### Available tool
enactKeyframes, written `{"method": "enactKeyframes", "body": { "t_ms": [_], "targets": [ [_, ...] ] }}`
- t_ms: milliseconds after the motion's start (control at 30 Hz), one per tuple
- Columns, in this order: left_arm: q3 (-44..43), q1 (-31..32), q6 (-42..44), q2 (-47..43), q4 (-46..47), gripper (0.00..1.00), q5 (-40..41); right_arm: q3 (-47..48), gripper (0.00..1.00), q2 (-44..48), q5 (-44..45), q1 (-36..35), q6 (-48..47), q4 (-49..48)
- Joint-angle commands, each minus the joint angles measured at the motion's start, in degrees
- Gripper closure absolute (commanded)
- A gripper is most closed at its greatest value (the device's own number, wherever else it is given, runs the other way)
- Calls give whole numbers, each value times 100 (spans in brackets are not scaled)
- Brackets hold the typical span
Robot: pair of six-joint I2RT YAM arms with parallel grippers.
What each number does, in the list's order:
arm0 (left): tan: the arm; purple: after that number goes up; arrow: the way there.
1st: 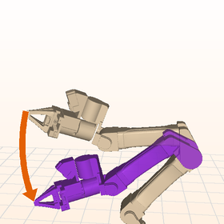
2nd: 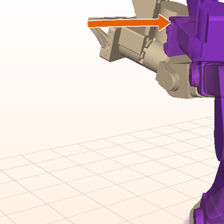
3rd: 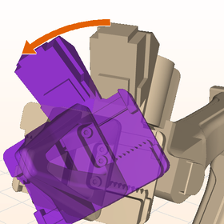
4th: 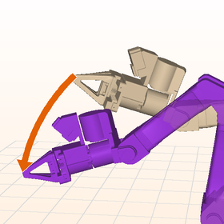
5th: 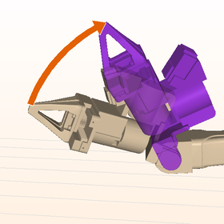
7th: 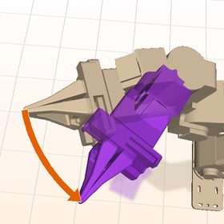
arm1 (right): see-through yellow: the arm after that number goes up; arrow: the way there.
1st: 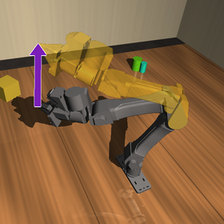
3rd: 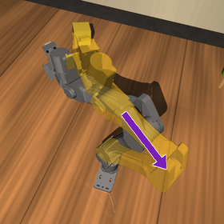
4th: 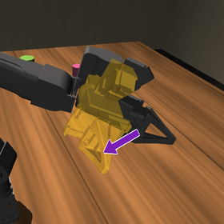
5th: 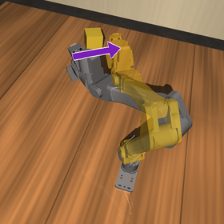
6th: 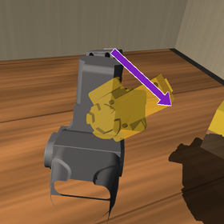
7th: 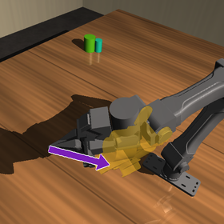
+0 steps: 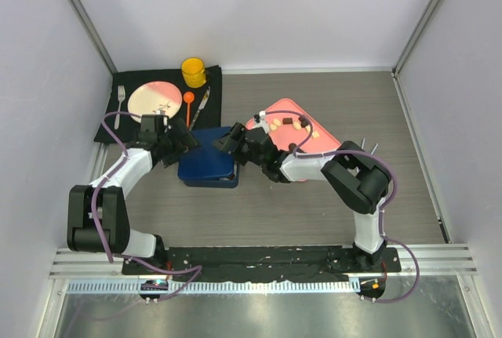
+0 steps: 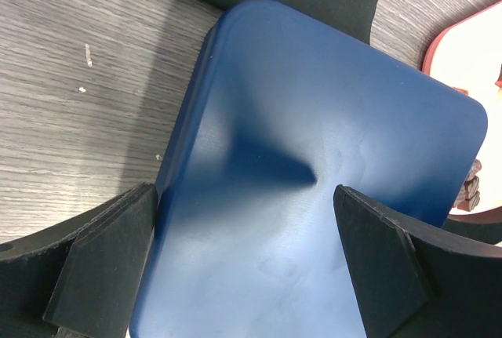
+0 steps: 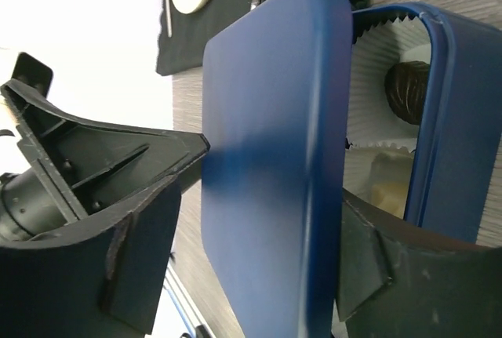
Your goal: Pack the chocolate
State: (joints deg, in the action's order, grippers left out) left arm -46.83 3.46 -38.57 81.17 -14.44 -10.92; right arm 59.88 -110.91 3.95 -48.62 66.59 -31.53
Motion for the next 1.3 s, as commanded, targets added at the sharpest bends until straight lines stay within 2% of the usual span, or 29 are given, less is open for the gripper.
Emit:
{"method": "enactKeyframes", "body": {
  "t_ms": [0, 200, 567, 1267],
  "targets": [
    [-274, -12, 33, 22, 108, 0, -235, 322, 22, 316, 89, 2, -453, 691],
    [-318, -12, 60, 75, 64, 0, -253, 551, 16, 351, -16, -16, -682, 1148],
    [-371, -13, 121, 171, 55, 0, -394, 639, 15, 702, 176, -130, -1200, 1782],
    [-459, -13, 315, 277, -86, 0, -569, -46, 15, 1572, 581, -139, -1658, 2133]
  ]
}}
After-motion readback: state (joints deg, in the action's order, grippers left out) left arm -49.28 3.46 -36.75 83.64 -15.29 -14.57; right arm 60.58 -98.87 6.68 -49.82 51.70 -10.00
